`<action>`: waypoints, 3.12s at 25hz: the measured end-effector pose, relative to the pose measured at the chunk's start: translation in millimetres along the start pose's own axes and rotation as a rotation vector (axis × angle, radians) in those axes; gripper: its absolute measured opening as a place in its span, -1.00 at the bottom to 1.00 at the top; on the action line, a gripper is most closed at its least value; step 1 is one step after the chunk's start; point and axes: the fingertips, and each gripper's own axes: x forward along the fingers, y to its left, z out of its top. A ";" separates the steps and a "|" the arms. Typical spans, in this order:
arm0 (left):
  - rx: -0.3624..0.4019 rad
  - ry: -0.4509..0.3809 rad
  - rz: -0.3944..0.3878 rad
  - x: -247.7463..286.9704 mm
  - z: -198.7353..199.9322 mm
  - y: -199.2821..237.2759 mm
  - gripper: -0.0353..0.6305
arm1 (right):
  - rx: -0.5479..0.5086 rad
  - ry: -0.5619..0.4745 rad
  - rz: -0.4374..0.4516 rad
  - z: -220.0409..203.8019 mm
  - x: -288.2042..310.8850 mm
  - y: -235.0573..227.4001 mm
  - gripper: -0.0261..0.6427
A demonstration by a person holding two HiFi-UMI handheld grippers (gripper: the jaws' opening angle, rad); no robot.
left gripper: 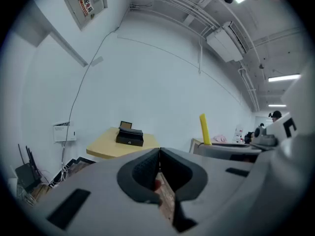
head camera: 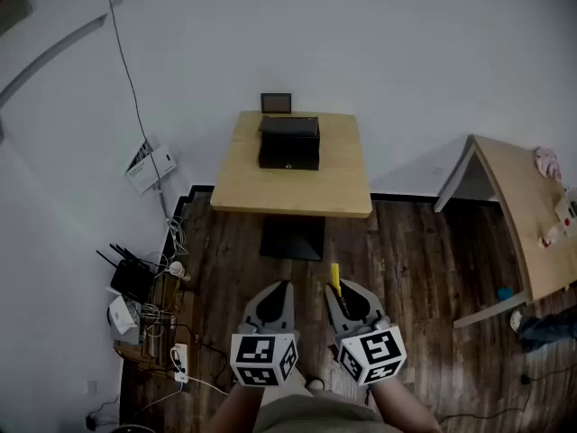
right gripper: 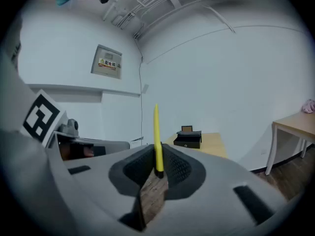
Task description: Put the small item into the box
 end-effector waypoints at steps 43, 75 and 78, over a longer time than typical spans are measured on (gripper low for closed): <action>-0.044 -0.029 -0.021 44.6 26.7 30.5 -0.88 | 0.054 -0.027 0.029 13.4 44.5 -21.6 -0.79; -0.090 0.045 -0.107 258.5 92.2 192.5 -0.88 | 0.072 -0.010 -0.071 65.5 299.0 -97.7 -0.79; -0.094 0.047 -0.096 279.7 93.7 199.7 -0.88 | 0.079 -0.009 -0.062 67.4 319.7 -113.4 -0.79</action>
